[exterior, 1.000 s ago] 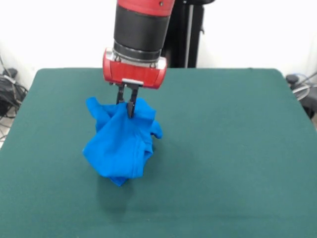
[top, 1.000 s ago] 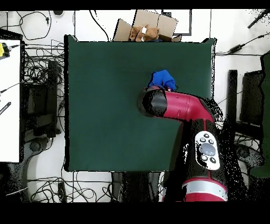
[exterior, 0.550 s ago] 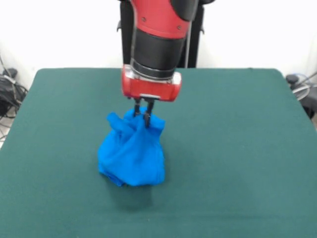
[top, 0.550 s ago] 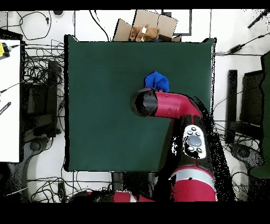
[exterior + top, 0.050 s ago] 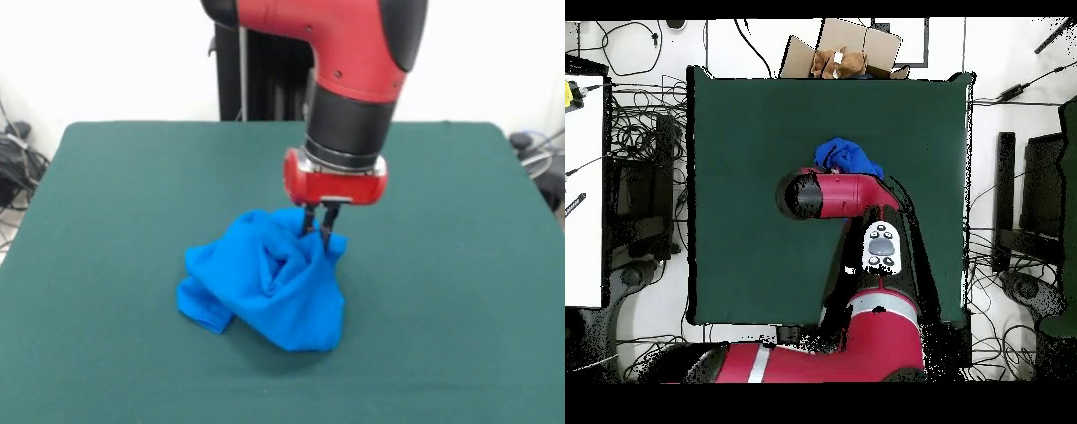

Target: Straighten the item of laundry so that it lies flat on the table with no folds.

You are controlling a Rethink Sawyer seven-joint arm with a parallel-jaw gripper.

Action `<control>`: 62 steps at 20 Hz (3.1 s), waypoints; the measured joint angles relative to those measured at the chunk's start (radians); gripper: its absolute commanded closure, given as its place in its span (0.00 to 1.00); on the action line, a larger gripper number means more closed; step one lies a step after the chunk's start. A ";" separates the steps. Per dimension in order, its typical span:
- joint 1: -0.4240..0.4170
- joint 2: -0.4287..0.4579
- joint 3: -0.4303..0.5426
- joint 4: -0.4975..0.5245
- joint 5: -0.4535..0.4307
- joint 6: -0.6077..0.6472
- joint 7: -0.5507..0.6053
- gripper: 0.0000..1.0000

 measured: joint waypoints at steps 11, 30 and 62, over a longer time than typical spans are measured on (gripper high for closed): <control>-0.021 0.054 0.000 -0.071 0.000 -0.001 0.000 1.00; -0.041 0.108 -0.003 -0.208 0.039 0.000 0.000 1.00; 0.418 0.361 -0.297 -0.620 0.448 0.216 0.510 1.00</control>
